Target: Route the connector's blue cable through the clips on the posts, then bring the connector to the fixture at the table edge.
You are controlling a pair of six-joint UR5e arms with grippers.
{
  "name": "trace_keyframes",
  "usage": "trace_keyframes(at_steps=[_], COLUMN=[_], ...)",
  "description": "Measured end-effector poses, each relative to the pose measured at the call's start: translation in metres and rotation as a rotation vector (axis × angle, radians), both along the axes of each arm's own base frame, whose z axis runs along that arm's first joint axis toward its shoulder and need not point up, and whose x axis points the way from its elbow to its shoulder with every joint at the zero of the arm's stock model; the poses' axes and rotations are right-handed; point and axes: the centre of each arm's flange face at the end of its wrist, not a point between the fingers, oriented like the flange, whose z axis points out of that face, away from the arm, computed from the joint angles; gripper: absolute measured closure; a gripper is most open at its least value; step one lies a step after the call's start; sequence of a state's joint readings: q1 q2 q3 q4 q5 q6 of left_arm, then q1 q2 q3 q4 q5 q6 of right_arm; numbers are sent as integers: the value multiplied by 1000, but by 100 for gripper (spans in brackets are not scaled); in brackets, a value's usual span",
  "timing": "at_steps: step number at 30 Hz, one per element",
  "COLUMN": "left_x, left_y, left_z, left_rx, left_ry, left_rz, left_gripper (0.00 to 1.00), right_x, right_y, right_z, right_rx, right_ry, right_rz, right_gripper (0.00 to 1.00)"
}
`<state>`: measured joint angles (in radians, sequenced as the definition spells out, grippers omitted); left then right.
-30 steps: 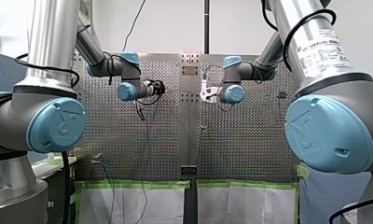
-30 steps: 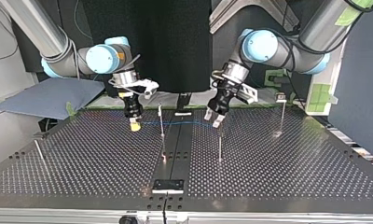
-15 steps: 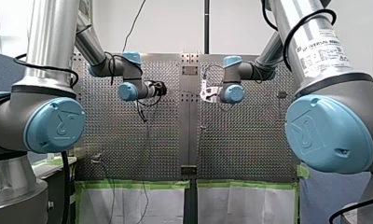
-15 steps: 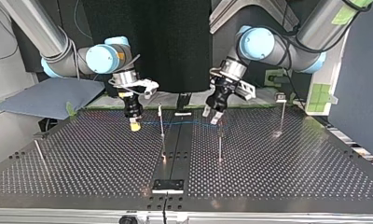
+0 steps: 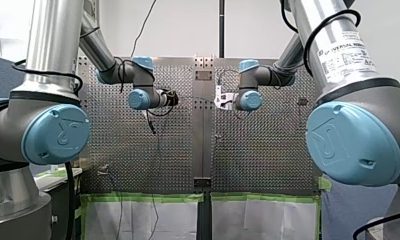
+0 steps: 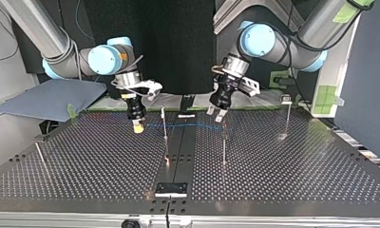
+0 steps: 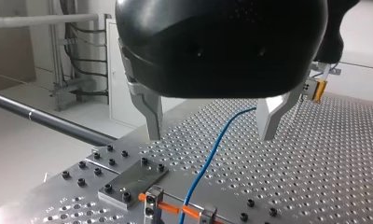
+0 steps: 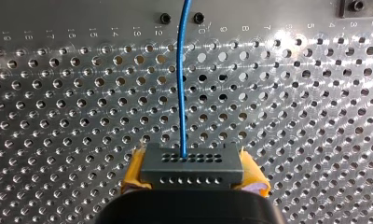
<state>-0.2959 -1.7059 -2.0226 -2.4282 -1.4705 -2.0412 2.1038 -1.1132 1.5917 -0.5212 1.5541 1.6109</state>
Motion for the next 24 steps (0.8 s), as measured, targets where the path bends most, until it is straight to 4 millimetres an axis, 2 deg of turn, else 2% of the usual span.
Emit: trace_keyframes(at_steps=[12, 21, 24], left_x=[-3, -5, -7], left_y=[10, 20, 19], left_z=[-5, 22, 25], left_rx=[105, 141, 152], left_ry=[26, -53, -63], left_rz=[108, 175, 177], left_gripper=[0, 0, 0], right_x=[0, 0, 0], right_y=[0, 0, 0], right_z=[0, 0, 0], right_rx=[-1, -1, 0], right_ry=[-1, 0, 0], right_rz=[0, 0, 0], right_gripper=[100, 100, 100])
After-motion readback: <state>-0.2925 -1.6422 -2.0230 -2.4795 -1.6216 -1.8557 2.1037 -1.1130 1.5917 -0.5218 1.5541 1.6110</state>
